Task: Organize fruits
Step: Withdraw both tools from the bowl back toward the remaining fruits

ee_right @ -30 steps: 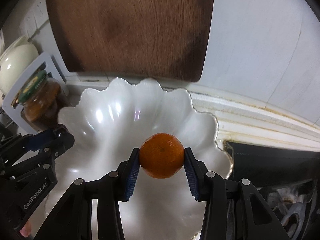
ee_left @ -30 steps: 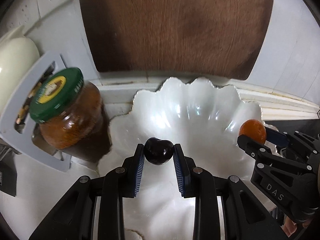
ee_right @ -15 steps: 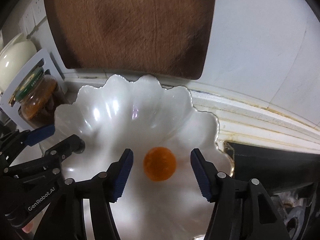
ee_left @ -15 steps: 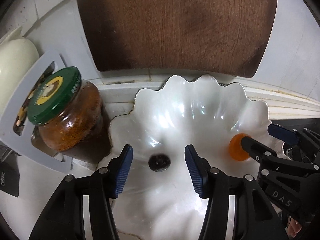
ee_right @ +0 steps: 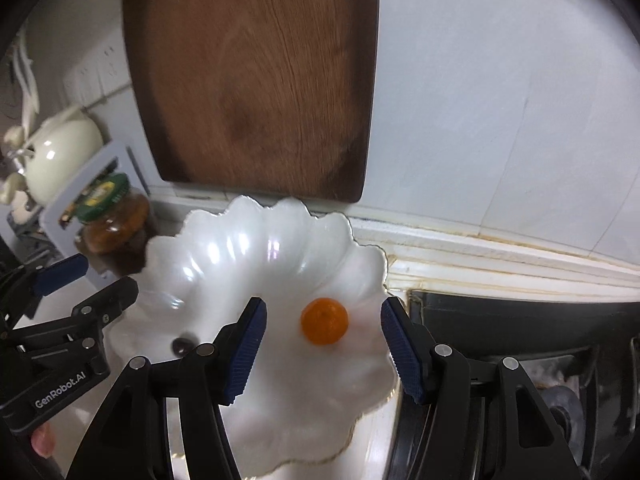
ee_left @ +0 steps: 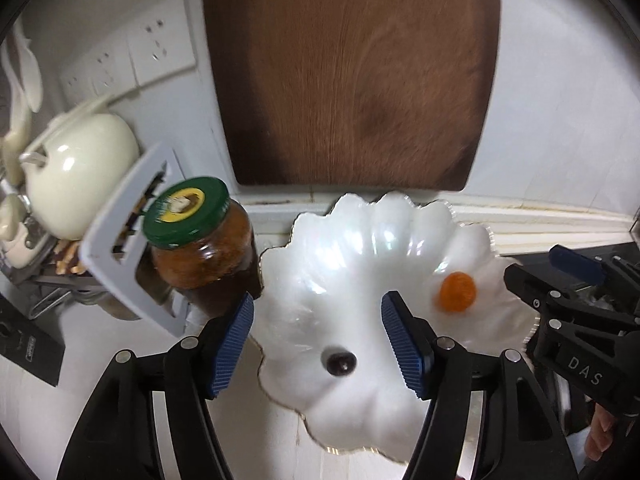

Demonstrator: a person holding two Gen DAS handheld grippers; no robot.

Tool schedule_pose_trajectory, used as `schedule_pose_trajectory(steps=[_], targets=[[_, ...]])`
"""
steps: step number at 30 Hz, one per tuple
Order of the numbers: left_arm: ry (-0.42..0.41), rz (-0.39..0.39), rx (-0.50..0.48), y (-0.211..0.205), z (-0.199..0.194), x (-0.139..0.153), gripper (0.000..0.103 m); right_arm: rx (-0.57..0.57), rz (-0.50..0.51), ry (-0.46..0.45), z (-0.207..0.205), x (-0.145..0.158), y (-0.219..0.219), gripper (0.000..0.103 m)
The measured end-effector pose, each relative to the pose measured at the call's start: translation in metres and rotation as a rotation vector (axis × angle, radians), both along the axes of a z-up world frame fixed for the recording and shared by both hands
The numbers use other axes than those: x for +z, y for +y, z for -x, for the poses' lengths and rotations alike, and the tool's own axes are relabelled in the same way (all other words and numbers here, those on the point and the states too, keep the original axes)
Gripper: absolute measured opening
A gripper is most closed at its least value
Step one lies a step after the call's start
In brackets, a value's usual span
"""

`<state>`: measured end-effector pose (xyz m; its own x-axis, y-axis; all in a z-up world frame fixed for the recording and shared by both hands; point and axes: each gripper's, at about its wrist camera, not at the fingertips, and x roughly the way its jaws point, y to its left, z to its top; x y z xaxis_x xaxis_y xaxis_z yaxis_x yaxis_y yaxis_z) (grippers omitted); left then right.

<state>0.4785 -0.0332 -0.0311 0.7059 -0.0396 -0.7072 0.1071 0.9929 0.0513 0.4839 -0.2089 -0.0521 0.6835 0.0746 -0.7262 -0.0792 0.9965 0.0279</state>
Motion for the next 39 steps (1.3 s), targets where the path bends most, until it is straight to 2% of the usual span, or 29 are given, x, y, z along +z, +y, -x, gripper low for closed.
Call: schedule_pose_trajectory(steps=[7,19,32,39], targets=[[-0.105,0.001,0.001,0.005,0.05,0.033,0.07,0.006,-0.023,-0.079,0.041,0.028,-0.001,0.061],[-0.212,0.015,-0.005,0.008,0.132,0.065,0.074,0.026,-0.004,-0.217,0.12,0.064,0.001,0.061],[-0.271,0.009,-0.022,0.006,0.208,0.072,0.078,0.021,-0.015,-0.271,0.193,0.076,-0.008,0.061],[-0.26,0.002,-0.041,0.004,0.233,0.068,0.078,-0.014,-0.016,-0.287,0.226,0.071,-0.013,0.061]])
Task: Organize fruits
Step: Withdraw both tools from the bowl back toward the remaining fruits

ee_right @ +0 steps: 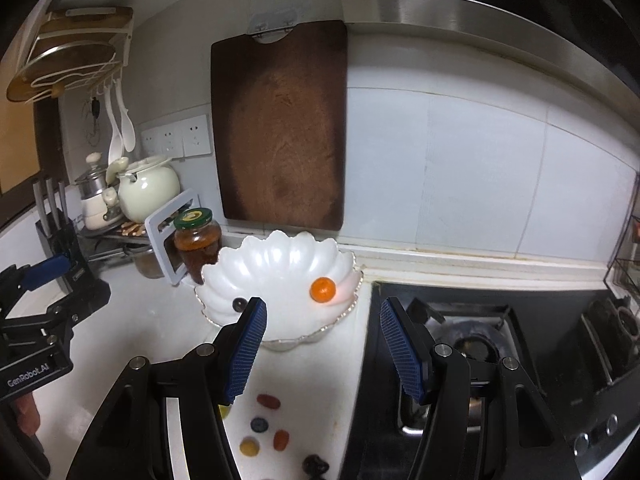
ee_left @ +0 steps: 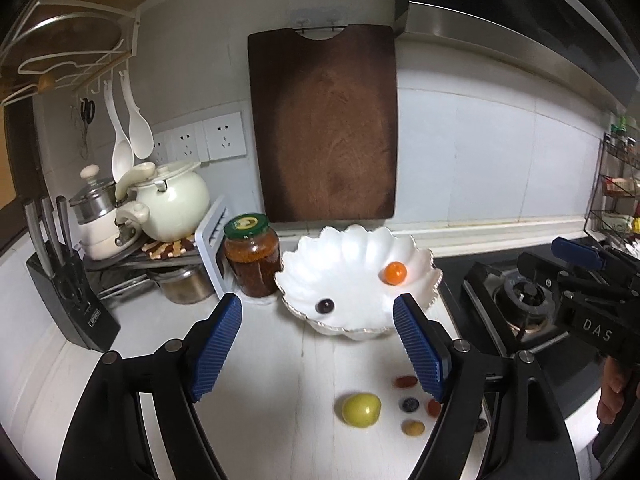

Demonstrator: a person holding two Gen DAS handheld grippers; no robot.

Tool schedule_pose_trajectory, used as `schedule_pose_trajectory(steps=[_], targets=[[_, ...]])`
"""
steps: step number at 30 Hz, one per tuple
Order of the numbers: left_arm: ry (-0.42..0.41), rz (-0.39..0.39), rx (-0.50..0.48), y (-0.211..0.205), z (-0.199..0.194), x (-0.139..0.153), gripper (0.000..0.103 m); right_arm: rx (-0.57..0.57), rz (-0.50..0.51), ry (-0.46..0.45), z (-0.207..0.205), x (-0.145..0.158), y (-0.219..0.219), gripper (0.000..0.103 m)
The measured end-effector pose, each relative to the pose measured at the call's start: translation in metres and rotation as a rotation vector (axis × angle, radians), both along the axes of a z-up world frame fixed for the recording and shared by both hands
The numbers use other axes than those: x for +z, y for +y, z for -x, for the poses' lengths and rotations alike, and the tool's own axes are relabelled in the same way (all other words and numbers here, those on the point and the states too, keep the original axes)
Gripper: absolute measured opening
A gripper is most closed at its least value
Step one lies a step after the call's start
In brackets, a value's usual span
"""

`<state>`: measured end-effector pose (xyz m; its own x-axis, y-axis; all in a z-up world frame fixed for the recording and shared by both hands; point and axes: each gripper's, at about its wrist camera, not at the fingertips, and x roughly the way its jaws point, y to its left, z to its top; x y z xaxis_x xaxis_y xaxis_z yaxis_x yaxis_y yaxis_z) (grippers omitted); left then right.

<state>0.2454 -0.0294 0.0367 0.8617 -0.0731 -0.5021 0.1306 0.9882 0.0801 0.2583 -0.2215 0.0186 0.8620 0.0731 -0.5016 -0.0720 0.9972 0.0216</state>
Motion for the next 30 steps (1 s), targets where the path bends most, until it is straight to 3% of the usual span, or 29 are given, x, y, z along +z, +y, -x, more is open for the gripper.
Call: schedule_pose_trajectory(steps=[11,30], targets=[[0.068,0.0,-0.03,-0.001,0.025,-0.022,0.078,-0.032,0.003,0.041,0.034,-0.019,-0.005,0.061],[0.217,-0.021,-0.068,-0.002,0.01,-0.073,0.078,-0.052,-0.063,0.287,0.033,-0.083,-0.007,0.061]])
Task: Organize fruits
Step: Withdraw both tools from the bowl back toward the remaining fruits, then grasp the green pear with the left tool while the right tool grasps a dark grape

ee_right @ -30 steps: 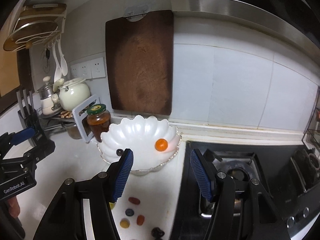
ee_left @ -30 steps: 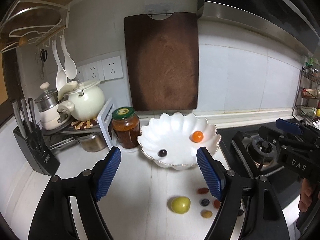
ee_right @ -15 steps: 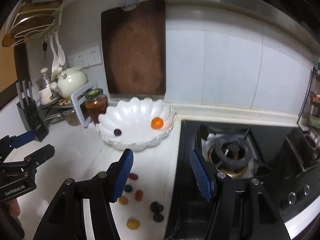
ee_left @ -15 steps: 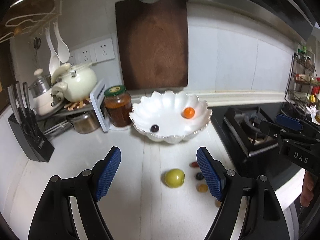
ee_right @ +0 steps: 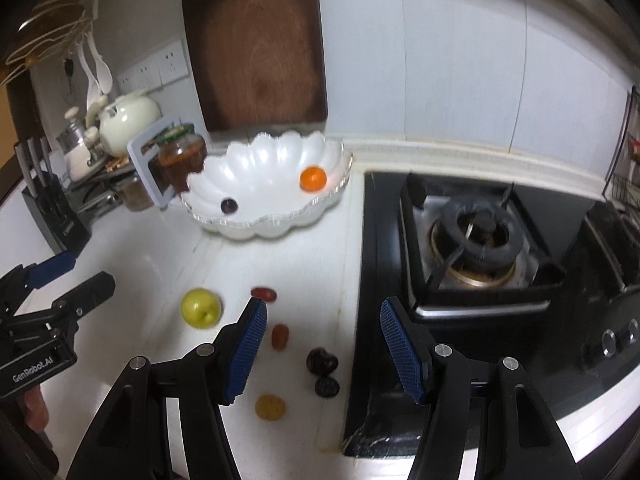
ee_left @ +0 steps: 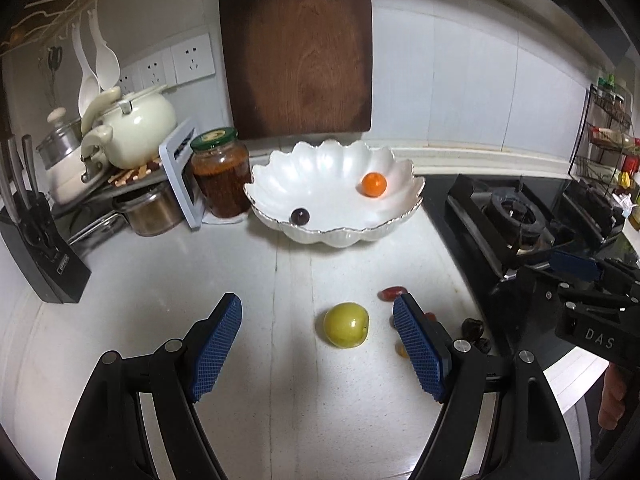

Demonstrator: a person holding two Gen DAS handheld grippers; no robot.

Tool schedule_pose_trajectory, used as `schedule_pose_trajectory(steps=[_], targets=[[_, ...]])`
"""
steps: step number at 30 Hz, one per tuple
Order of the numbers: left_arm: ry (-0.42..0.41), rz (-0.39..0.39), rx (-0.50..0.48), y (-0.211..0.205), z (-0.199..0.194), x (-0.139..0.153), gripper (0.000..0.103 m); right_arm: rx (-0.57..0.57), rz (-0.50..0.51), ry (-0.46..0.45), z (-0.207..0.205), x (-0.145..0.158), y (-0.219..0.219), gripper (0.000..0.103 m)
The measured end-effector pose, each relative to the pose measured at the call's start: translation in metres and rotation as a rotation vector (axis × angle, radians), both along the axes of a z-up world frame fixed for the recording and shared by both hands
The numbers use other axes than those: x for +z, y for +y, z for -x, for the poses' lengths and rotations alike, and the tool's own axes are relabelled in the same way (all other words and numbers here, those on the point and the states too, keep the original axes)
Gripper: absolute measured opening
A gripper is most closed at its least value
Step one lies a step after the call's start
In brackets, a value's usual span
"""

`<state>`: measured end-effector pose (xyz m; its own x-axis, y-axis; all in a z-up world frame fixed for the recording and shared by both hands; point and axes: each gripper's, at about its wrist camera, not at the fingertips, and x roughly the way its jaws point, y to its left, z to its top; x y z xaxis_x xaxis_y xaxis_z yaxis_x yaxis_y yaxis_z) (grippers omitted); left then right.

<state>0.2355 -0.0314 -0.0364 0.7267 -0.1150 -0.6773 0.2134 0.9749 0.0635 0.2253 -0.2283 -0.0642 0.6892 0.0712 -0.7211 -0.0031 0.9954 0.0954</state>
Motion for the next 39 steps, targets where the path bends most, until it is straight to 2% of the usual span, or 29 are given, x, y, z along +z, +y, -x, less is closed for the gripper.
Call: schedule_pose_trajectory(steps=[9,25,32,39], targets=[[0.064,-0.02,-0.029,-0.001,-0.014,-0.03,0.078,0.006,-0.022,0.119,-0.008,-0.037,0.006,0.061],[0.181,0.001,-0.088,-0.008,-0.051,-0.075,0.075,-0.01,-0.057,0.233,-0.033,-0.081,0.006,0.059],[0.228,0.018,-0.105,-0.01,-0.065,-0.087,0.073,-0.021,-0.06,0.276,-0.042,-0.093,0.007,0.055],[0.283,0.048,-0.129,-0.013,-0.076,-0.1,0.066,-0.029,-0.059,0.304,-0.048,-0.101,0.007,0.048]])
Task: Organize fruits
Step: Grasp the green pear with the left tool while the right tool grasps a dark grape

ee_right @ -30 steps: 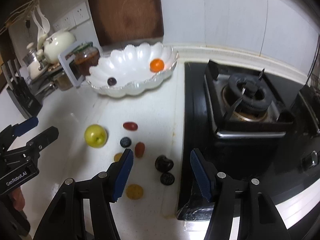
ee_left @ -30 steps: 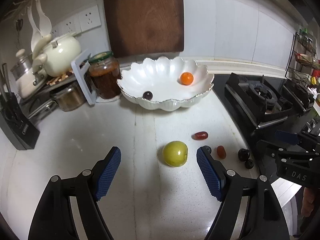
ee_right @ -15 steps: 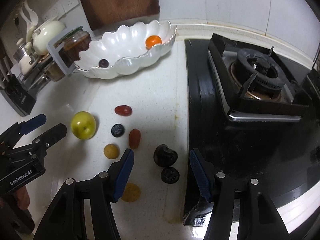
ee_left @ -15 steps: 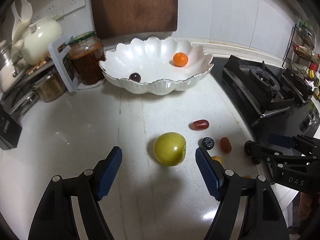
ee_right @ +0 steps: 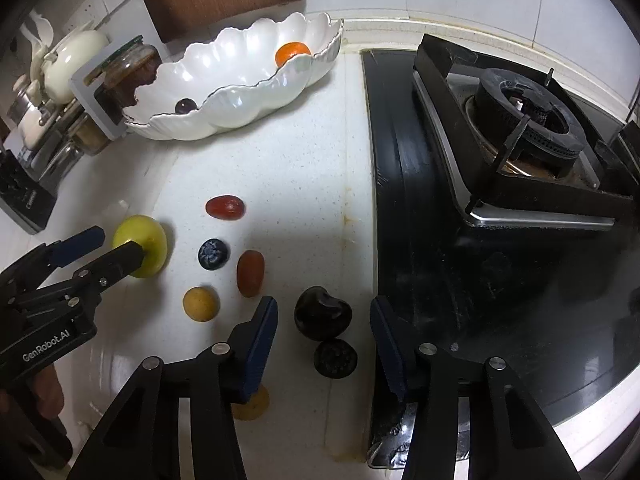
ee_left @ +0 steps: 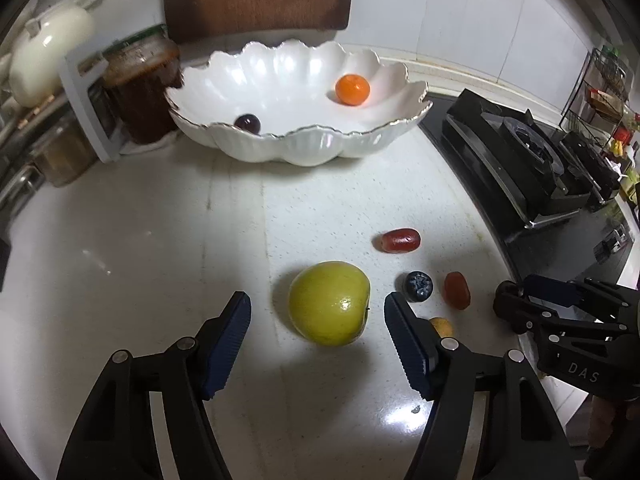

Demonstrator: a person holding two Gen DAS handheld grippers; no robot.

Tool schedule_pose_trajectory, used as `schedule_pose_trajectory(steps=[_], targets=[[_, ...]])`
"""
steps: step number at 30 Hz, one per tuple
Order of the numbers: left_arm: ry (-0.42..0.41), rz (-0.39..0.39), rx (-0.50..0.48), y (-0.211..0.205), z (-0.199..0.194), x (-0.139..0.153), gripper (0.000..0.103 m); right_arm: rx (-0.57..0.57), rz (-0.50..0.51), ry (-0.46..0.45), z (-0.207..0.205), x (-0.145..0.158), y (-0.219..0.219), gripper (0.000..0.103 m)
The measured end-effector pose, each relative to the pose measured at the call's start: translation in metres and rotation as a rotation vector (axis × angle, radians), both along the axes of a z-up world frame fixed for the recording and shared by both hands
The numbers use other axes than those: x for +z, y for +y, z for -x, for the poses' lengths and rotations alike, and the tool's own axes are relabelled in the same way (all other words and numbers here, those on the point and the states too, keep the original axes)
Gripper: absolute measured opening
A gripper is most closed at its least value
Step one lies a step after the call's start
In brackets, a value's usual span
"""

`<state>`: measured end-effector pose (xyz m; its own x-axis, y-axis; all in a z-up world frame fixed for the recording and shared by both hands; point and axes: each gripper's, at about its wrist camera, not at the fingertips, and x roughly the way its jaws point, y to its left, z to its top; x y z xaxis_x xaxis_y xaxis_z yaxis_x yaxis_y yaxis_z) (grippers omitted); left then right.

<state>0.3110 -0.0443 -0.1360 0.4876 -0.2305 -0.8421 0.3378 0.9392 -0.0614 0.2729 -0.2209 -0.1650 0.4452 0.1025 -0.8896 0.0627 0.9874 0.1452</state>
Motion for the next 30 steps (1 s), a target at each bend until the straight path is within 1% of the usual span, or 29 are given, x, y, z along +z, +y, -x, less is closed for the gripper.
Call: schedule_pose_trajectory(steps=[4,6,12,13,20,25,27,28,30], targets=[[0.035,0.021,-0.006,0.0,-0.006,-0.006,0.062,-0.004,-0.006,0.009,-0.003,-0.002,0.0,0.044],[0.044,0.024,-0.008,-0.001,-0.008,-0.007,0.056,0.001,-0.009,0.014,-0.005,-0.002,0.001,0.041],[0.062,0.037,-0.019,-0.002,-0.011,-0.01,0.047,-0.001,0.005,0.017,-0.006,-0.004,0.003,0.033],[0.063,0.038,-0.015,-0.002,-0.011,-0.01,0.047,-0.001,0.009,0.016,-0.006,-0.004,0.002,0.032],[0.064,0.042,-0.008,-0.002,-0.01,-0.008,0.046,0.005,0.02,0.007,-0.004,-0.003,0.003,0.03],[0.042,0.025,0.004,-0.001,-0.005,-0.003,0.045,0.01,0.007,-0.015,-0.001,0.001,0.001,0.03],[0.03,0.023,0.011,0.0,-0.002,0.0,0.043,0.018,0.007,-0.027,0.001,0.005,0.002,0.03],[0.021,0.02,0.015,0.001,-0.001,0.003,0.042,0.019,0.005,-0.03,0.001,0.006,0.002,0.03],[-0.011,0.011,0.026,0.002,0.003,0.009,0.032,0.023,0.001,-0.04,0.002,0.009,0.002,0.03]])
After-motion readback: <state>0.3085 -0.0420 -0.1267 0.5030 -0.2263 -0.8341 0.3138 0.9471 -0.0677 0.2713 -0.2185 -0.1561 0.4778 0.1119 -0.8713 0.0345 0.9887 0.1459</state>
